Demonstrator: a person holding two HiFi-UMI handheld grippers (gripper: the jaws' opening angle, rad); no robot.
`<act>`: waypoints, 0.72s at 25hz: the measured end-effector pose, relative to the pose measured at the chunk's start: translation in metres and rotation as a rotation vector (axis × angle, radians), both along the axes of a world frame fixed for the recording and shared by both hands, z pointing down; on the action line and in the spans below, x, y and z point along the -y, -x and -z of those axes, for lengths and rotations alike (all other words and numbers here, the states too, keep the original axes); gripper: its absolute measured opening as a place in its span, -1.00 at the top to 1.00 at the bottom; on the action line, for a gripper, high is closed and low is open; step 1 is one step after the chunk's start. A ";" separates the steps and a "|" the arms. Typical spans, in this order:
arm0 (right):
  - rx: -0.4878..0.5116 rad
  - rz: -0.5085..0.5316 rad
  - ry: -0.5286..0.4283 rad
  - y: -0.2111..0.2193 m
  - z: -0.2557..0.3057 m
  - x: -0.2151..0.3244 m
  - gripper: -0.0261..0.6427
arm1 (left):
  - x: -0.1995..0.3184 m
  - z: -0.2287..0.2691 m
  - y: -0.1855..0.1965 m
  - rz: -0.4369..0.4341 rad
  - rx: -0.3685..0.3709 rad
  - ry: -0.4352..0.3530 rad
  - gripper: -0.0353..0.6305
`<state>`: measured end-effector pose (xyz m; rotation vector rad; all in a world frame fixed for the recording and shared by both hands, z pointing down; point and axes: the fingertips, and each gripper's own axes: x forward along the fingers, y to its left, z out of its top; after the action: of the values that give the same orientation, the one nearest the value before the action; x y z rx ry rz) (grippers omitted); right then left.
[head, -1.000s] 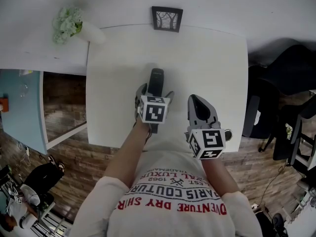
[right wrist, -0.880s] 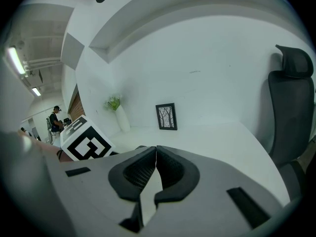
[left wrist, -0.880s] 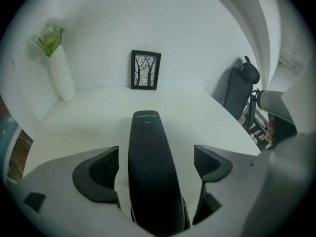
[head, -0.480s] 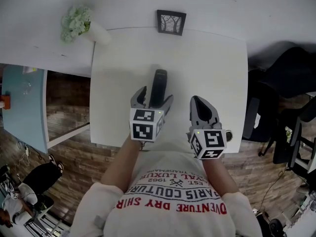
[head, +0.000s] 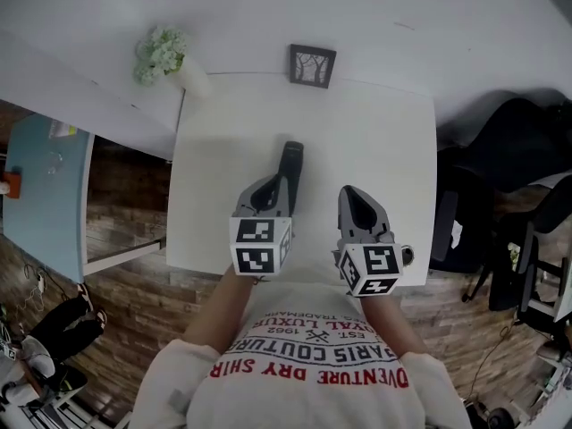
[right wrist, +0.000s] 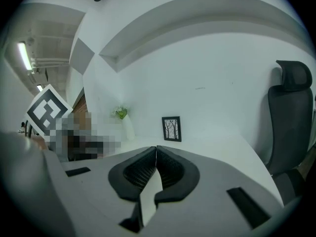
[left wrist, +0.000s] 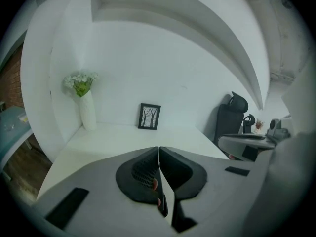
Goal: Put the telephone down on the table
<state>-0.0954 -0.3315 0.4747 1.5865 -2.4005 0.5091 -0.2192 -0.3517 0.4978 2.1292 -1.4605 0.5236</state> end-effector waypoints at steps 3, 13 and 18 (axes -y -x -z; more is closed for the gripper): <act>-0.011 0.008 -0.048 0.004 0.018 0.000 0.84 | 0.000 0.033 0.003 0.015 -0.023 -0.104 0.82; 0.009 0.067 -0.231 0.016 0.075 -0.002 0.84 | -0.010 0.131 0.006 -0.009 -0.026 -0.523 0.82; 0.000 0.080 -0.288 0.021 0.090 -0.007 0.84 | -0.018 0.157 -0.001 -0.066 0.009 -0.668 0.82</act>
<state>-0.1160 -0.3246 0.3850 1.5853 -2.6200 0.1529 -0.2178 -0.3340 0.3412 2.6790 -1.7455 0.0554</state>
